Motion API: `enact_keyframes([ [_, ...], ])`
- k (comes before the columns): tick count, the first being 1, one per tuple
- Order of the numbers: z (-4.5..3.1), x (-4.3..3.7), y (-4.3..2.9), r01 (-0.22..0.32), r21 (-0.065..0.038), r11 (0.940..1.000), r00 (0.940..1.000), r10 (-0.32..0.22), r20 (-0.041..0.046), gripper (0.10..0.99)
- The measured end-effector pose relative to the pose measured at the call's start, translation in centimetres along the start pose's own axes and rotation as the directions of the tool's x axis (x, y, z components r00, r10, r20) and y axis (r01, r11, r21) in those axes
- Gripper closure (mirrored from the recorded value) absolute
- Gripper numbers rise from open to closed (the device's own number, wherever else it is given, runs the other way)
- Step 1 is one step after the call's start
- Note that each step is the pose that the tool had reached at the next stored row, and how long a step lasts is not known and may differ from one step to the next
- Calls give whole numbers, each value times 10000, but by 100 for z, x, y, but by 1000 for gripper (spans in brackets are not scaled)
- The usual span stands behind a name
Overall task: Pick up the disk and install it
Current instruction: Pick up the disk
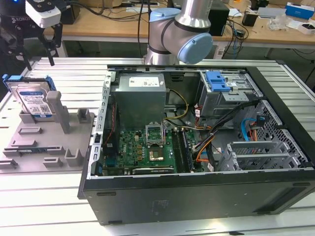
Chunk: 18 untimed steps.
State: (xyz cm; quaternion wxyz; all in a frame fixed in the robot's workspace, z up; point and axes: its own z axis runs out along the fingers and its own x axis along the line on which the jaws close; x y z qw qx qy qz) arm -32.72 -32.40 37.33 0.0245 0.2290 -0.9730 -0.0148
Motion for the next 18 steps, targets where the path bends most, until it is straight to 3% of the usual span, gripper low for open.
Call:
enact_keyframes([
  [1, 3, 0, 0, 349, 14, 9994, 9994, -349, -14, 545],
  [2, 4, 0, 0, 689, 30, 9976, 9976, -689, -25, 545],
  [5, 6, -1, -1, 1436, 127, 9895, 9896, -1437, 54, 545],
  [7, 9, 0, -1, 2082, 153, 9780, 9781, -2082, 26, 545],
  [11, 16, -1, -1, 2767, 174, 9608, 9609, -2767, -7, 545],
  [15, 24, -1, -1, 3547, 196, 9348, 9350, -3547, -51, 545],
  [17, 29, -1, -1, 3961, 206, 9180, 9182, -3960, -74, 545],
  [18, 32, -1, -2, 4239, 212, 9054, 9057, -4238, -90, 545],
])
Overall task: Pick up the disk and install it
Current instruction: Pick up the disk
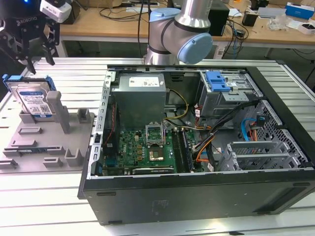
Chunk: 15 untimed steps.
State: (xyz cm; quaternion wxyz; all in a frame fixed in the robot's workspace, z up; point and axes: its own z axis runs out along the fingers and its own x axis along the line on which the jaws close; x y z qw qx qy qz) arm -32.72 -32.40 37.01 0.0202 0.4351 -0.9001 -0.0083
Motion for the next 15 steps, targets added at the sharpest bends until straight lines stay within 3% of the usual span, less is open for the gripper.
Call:
enact_keyframes([
  [3, 12, 0, 0, 816, 23, 9967, 9967, -816, -27, 545],
  [7, 33, -1, -1, 1952, 51, 9807, 9807, -1952, -69, 545],
  [12, 72, -2, -2, 3664, 99, 9304, 9304, -3662, -137, 545],
  [15, 84, -2, -2, 4205, 176, 9071, 9073, -4203, -143, 545],
])
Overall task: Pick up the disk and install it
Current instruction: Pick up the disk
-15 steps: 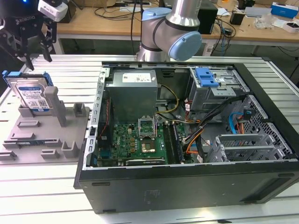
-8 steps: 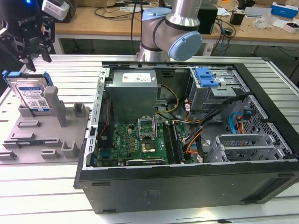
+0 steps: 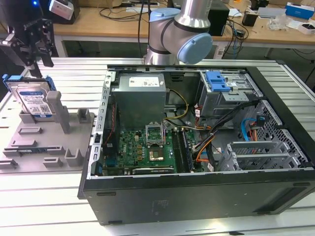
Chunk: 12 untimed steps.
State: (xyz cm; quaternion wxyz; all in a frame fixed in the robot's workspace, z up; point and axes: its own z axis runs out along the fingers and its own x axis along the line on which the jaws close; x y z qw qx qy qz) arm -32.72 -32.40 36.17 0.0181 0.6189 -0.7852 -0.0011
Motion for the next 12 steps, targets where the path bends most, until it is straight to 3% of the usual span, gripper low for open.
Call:
enact_keyframes([
  [6, 20, 0, -1, 1222, 298, 9921, 9925, -1223, 14, 545],
  [12, 20, 0, -1, 1237, 299, 9919, 9923, -1238, 13, 545],
])
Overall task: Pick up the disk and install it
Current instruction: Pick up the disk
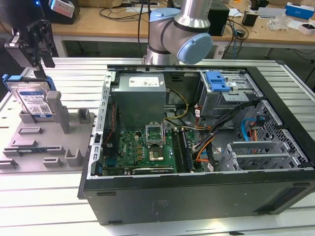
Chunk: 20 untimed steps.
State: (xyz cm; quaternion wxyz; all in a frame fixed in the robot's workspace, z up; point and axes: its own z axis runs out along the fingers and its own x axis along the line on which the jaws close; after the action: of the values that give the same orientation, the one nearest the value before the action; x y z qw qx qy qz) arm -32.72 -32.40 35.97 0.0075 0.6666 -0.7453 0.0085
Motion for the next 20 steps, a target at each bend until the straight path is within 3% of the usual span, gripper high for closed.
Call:
enact_keyframes([
  [2, 0, -6, 2, 1, 0, 10000, 10000, -1, 1, 545],
  [6, 3, -139, 18, 122, 4, 9999, 9999, -122, 1, 545],
  [12, 22, -169, 68, 552, 13, 9985, 9985, -552, 1, 545],
  [16, 44, -197, 189, 593, 14, 9982, 9982, -593, 1, 545],
  [20, 68, -205, 356, 633, 14, 9980, 9980, -633, 1, 545],
])
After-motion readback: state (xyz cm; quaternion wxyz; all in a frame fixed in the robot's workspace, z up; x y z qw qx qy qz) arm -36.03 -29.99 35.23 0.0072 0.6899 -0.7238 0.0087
